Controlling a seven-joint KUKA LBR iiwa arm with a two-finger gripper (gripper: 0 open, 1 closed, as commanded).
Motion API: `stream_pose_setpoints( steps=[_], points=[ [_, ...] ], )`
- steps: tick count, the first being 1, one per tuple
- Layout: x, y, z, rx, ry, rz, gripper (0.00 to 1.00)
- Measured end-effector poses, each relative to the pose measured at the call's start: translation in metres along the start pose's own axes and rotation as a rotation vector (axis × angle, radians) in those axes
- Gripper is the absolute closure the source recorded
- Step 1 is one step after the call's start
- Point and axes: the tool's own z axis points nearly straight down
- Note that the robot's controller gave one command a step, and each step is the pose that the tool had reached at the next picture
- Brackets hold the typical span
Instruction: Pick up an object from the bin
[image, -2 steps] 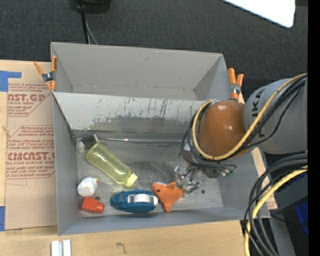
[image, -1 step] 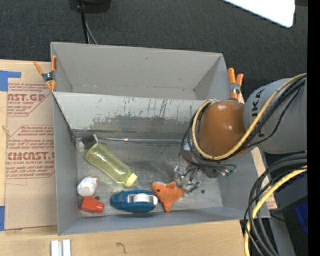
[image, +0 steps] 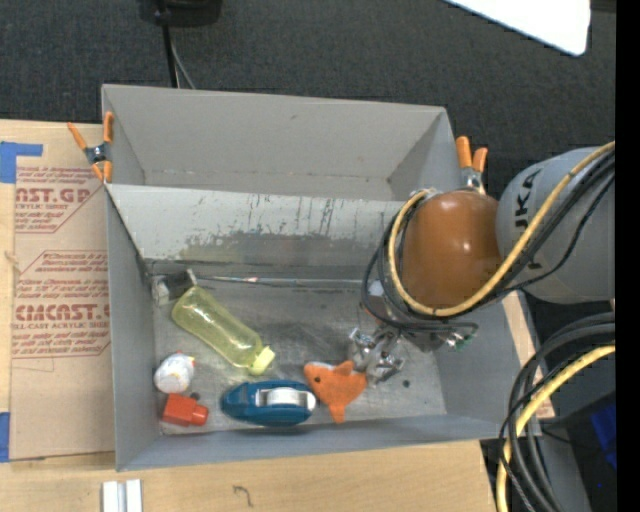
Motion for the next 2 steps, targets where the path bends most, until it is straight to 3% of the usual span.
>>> stream_pose_setpoints(
  steps=[1,2],
  points=[
    [-0.0084,-0.0057,-0.0211,0.006,-0.005,-0.006,1.0],
    [-0.0064,0.0004,-0.0303,0.002,-0.001,-0.006,1.0]
  ],
)
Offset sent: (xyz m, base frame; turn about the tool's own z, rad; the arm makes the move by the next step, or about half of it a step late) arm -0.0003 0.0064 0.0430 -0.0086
